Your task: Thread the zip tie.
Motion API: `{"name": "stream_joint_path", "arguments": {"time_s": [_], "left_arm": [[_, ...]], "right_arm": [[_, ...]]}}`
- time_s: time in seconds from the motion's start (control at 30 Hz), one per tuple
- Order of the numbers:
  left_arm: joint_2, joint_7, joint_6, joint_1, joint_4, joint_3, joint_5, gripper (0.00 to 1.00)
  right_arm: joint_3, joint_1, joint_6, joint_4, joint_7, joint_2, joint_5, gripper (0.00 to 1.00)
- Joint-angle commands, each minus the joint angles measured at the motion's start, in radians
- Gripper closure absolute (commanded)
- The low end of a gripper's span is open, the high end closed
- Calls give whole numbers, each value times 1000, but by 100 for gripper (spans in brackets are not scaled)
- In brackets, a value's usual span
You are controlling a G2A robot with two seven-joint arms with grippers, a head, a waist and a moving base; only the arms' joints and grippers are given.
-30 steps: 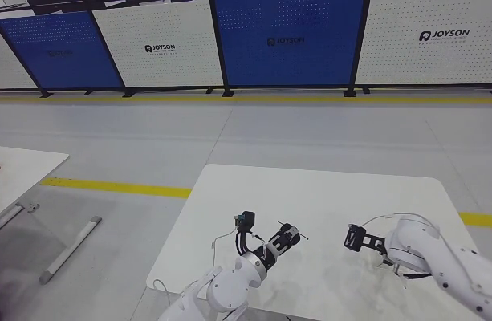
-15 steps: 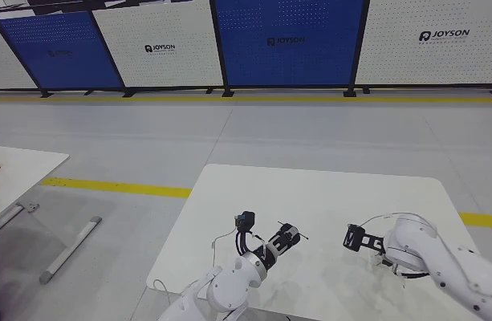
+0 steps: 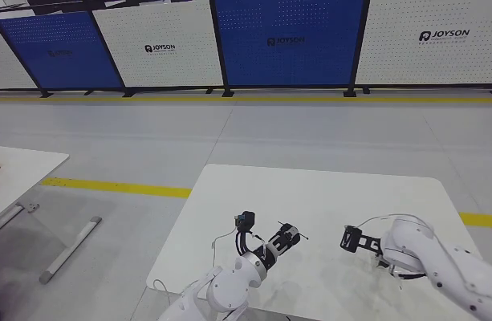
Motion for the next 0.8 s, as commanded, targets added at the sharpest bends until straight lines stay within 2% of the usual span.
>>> {"name": "stream_joint_path", "arguments": {"time_s": [0.0,0.23,0.43,0.5,0.6,0.77], "left_arm": [[0,0,0,0,0,0,0,100],[0,0,0,0,0,0,0,100],[0,0,0,0,0,0,0,100],[0,0,0,0,0,0,0,100],[0,0,0,0,0,0,0,100],[0,0,0,0,0,0,0,100]], "right_arm": [[0,2,0,9,-4,-2,6,77],[0,7,0,24,-51,3,5,77],[0,3,0,-8,-109,32,-3,75],[0,5,0,-18,-119,42,-2,71],[0,9,0,-33,-160,66,-4,71],[0,12,0,-75,-216,127,-28,67]]}}
